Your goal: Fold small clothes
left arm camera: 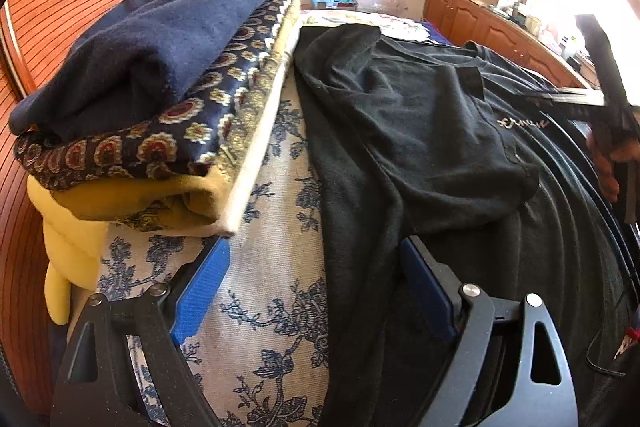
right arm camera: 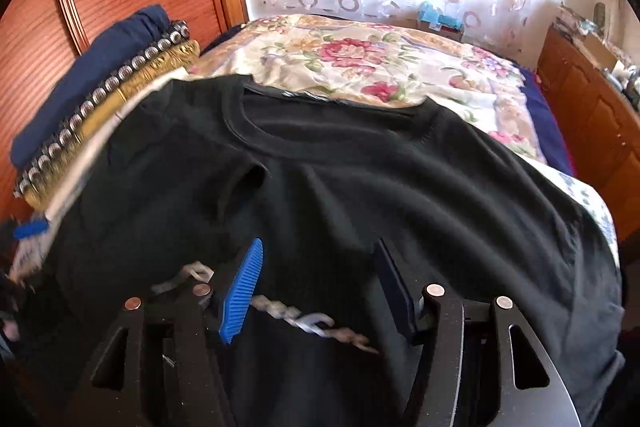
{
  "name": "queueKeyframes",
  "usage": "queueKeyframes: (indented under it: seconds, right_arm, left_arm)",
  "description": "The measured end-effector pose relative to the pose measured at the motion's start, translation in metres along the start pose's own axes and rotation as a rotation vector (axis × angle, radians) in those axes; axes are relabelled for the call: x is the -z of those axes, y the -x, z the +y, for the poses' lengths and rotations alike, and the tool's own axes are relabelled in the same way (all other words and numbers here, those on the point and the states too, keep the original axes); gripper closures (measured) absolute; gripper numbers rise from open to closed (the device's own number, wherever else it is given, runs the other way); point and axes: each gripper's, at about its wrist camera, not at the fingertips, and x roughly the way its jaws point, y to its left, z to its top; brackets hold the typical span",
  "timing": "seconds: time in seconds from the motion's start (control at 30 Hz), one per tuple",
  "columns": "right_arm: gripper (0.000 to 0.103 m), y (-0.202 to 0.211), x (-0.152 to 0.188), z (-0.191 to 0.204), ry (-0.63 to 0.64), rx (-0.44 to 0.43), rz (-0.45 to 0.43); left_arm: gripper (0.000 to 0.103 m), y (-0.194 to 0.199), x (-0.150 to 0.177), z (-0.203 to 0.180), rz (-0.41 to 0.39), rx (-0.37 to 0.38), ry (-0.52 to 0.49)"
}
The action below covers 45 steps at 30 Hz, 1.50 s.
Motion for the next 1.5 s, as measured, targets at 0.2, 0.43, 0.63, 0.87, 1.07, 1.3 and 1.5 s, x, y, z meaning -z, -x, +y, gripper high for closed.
queueKeyframes:
  seconds: [0.2, 0.43, 0.63, 0.87, 1.07, 1.3, 1.5]
  right_arm:
    - [0.039, -0.006, -0.001, 0.002, -0.004, 0.021, -0.005]
    - [0.019, -0.011, 0.004, 0.021, 0.045, 0.055, -0.022]
    - [0.011, -0.012, 0.004, 0.019, 0.042, 0.045, -0.014]
    - [0.006, -0.013, 0.002, 0.01, 0.043, 0.058, 0.023]
    - [0.011, 0.061, 0.023, -0.027, -0.034, 0.043, -0.082]
    - [0.015, 0.133, 0.076, -0.122, -0.151, 0.203, -0.089]
    - [0.019, 0.138, 0.12, -0.182, -0.32, 0.237, -0.049]
  left_arm:
    - [0.016, 0.011, -0.009, -0.002, -0.025, -0.019, -0.001]
    - [0.015, 0.032, -0.022, -0.011, -0.084, -0.015, -0.006]
    - [0.015, 0.039, -0.031, -0.023, -0.117, -0.007, -0.023]
    - [0.016, 0.04, -0.033, -0.041, -0.129, 0.05, -0.037]
    - [0.015, 0.028, -0.051, -0.076, -0.138, 0.112, -0.092]
    - [0.015, 0.006, -0.068, -0.129, -0.117, 0.206, -0.179]
    - [0.015, -0.011, -0.072, -0.167, -0.079, 0.25, -0.235]
